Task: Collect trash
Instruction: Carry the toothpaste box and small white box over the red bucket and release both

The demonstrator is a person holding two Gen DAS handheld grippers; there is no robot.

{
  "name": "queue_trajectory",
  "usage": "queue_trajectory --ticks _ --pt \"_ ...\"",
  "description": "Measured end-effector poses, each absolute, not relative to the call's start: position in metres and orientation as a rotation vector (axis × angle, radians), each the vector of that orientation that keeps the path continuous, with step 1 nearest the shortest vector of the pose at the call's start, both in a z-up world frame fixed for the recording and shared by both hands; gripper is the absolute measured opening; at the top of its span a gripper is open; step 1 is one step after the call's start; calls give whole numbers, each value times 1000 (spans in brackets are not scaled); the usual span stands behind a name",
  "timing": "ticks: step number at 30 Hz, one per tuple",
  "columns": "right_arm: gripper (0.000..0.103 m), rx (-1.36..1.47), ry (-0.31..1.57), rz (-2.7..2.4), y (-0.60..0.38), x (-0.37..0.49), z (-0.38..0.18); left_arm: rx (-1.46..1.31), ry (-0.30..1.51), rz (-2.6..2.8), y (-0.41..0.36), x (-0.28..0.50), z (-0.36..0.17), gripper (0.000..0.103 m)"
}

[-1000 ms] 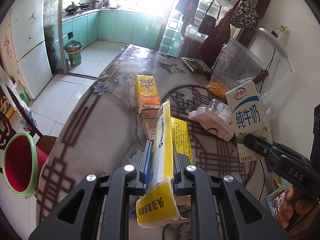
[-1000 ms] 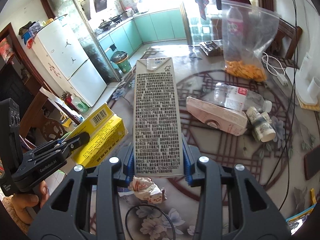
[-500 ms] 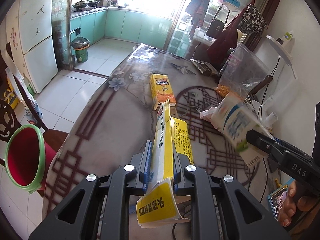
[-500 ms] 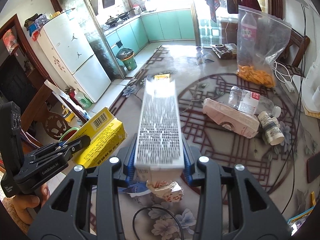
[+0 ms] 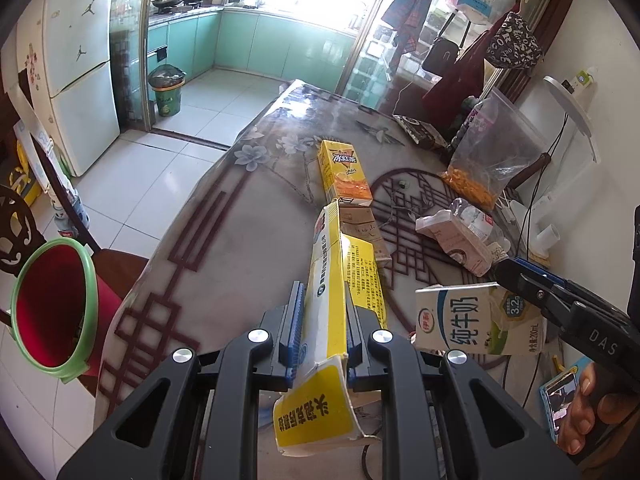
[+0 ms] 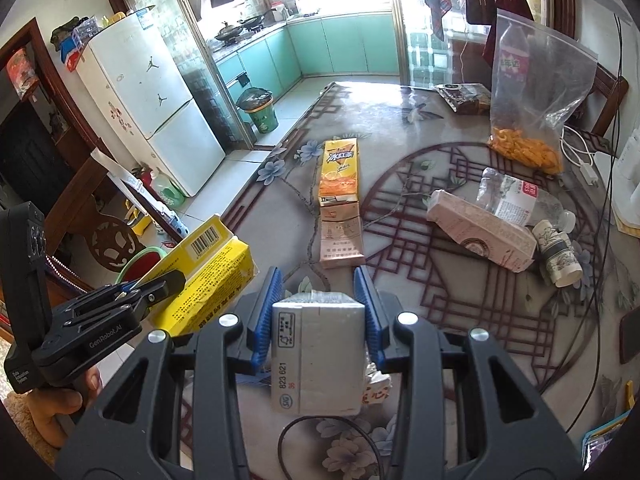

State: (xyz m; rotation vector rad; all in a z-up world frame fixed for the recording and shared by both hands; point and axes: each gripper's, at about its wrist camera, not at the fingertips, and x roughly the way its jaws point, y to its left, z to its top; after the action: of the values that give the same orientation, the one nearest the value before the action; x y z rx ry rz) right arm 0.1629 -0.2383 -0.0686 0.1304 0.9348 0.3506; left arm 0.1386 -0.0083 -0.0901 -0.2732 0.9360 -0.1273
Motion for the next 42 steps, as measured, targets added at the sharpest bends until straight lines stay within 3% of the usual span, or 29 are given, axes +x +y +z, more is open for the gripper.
queue_trajectory --ticks 20,42 --pt "37 97 937 325 -167 152 -65 -306 933 -150 60 132 -95 15" --pt "37 54 931 421 -26 140 -62 -354 939 -5 213 105 -110 15"
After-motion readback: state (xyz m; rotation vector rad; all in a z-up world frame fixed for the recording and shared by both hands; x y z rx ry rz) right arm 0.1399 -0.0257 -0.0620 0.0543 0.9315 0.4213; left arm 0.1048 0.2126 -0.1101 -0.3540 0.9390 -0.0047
